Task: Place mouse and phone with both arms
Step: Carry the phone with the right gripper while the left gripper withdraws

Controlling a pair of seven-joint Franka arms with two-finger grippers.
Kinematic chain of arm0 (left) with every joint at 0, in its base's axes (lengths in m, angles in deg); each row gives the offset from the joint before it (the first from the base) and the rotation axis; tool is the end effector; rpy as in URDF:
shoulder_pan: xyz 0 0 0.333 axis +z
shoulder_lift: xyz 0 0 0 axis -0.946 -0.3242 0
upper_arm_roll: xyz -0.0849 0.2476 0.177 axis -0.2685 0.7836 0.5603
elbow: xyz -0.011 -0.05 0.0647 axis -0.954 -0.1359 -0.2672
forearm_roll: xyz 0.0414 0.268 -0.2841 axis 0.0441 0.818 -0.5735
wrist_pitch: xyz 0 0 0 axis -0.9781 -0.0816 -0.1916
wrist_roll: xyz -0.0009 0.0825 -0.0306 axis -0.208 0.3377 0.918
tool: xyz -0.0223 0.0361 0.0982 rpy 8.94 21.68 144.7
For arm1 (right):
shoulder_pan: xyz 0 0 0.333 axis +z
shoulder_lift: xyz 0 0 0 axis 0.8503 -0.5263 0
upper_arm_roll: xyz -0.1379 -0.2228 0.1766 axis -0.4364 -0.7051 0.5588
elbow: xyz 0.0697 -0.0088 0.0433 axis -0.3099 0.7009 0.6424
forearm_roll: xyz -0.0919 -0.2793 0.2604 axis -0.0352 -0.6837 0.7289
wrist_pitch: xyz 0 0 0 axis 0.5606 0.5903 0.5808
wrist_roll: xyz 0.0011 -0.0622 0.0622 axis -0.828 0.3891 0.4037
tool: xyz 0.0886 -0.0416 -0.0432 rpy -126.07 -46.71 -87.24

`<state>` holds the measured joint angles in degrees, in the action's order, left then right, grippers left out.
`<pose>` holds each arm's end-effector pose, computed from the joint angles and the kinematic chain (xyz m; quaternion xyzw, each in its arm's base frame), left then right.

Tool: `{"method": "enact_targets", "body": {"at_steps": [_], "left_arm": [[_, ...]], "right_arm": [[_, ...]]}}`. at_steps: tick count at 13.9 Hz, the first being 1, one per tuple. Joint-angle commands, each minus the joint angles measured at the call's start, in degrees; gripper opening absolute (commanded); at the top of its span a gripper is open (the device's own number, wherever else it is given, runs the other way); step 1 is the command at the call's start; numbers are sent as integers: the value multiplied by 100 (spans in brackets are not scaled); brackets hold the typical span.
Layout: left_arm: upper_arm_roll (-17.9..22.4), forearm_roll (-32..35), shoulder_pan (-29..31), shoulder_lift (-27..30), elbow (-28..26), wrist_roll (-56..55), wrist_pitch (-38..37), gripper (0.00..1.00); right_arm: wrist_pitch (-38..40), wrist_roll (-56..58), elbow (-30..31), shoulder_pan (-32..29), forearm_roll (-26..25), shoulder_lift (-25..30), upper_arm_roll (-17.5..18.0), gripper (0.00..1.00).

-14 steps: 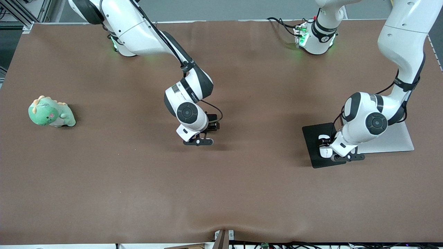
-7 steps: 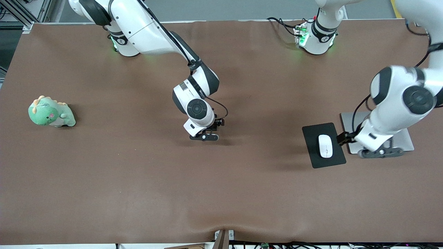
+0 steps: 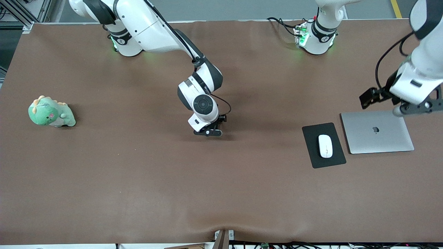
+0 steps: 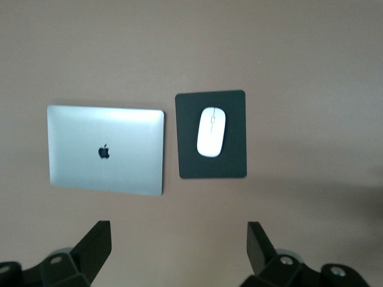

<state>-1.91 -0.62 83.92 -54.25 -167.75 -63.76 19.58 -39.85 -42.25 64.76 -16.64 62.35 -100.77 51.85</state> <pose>0.5471 -0.0701 0.6001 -0.9978 -0.0459 -0.0126 0.0462 0.5001 0.4672 0.1700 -0.9940 0.0378 0.1021 0.0086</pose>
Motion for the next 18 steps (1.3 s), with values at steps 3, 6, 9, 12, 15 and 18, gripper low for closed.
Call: {"method": "enact_targets", "body": {"at_steps": [3, 6, 9, 12, 15, 18], "left_arm": [[1118, -296, -831, 465, -47, 893, -531, 100], [1422, -296, -1116, 422, -3, 913, -613, 100], [1422, -287, -1178, 334, 225, 860, -613, 100], [1405, -296, -1125, 255, 296, 930, -613, 100], [1440, -296, -1117, 246, 305, 895, -622, 100], [1440, -217, -1108, 158, 392, 833, -622, 100]], "right_arm": [[-36, -126, -75, -29, 64, 54, -46, 0], [525, -126, -285, -187, 64, 194, -64, 0], [905, -118, -295, -442, 64, 527, -73, 0], [1151, -65, -190, -645, 46, 809, -134, 0], [1134, 548, 573, -1021, -68, 1449, -231, 0], [881, 1049, 1135, -1339, -85, 1767, -231, 0]]}}
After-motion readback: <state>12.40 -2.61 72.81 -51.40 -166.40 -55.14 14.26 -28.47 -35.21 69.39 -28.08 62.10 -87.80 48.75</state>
